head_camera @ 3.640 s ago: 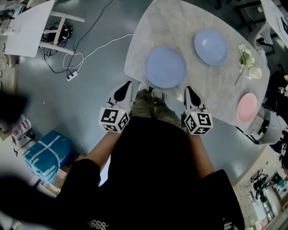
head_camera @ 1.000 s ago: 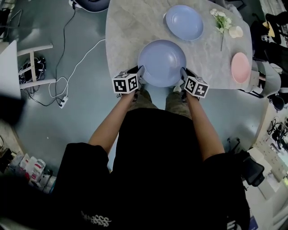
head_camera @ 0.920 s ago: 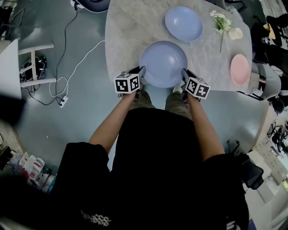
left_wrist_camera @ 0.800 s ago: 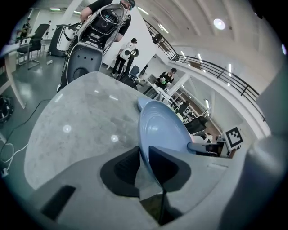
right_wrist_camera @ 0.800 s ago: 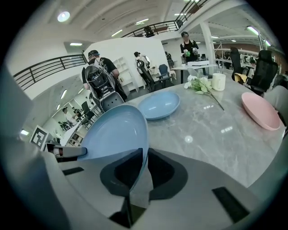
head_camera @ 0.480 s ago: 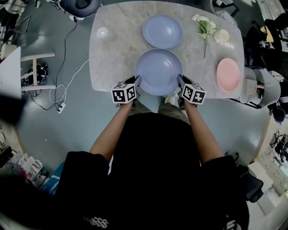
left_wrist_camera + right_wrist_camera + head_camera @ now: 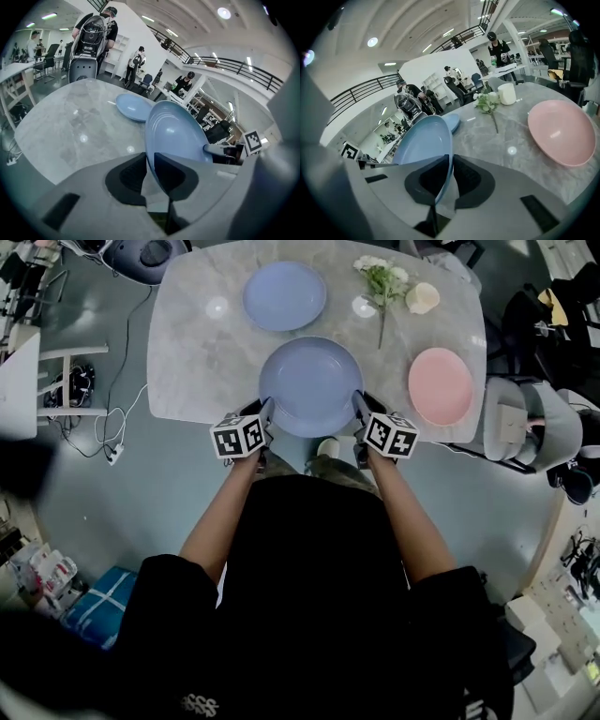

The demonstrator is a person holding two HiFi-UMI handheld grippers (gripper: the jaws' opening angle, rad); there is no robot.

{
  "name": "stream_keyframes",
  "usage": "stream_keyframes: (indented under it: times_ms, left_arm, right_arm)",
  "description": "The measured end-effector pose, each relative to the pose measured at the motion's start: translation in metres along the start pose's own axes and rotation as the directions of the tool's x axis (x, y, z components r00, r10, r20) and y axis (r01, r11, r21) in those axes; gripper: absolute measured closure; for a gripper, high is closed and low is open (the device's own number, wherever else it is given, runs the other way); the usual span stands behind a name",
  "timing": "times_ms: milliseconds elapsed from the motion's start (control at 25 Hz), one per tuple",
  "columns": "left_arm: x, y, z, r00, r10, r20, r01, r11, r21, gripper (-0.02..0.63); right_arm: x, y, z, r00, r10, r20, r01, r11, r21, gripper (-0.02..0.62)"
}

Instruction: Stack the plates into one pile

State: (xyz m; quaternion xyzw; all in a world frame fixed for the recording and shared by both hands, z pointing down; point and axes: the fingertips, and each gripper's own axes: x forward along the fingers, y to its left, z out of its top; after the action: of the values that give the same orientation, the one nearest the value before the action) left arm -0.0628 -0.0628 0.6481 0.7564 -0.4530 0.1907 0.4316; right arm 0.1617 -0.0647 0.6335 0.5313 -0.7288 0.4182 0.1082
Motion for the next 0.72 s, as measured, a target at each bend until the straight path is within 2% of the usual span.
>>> stream_keyframes:
  times_ms: [240, 360, 480, 720]
  left_arm:
    - [0.0, -0.038, -0.021, 1.0, 0.007, -0.015, -0.007, 1.0, 0.007, 0.541]
    - [-0.003, -0.039, -0.028, 0.999, 0.004, -0.044, -0.004, 1.0, 0.012, 0.538]
    - [-0.005, -0.037, -0.024, 0.999, -0.022, -0.031, 0.022, 1.0, 0.01, 0.538]
    - [-0.003, -0.033, -0.018, 0.999, -0.036, -0.036, 0.036, 0.999, 0.008, 0.538]
  right_arm:
    - [-0.029, -0.027, -0.003, 1.0, -0.012, -0.017, 0.012, 1.0, 0.006, 0.561]
    - [-0.03, -0.029, -0.007, 0.999, -0.029, -0.025, 0.03, 0.999, 0.033, 0.565]
    - [-0.028, -0.028, -0.012, 0.999, -0.031, -0.021, 0.032, 0.998, 0.055, 0.566]
    - [-0.025, -0.025, -0.011, 0.998, -0.049, -0.037, 0.05, 0.998, 0.039, 0.566]
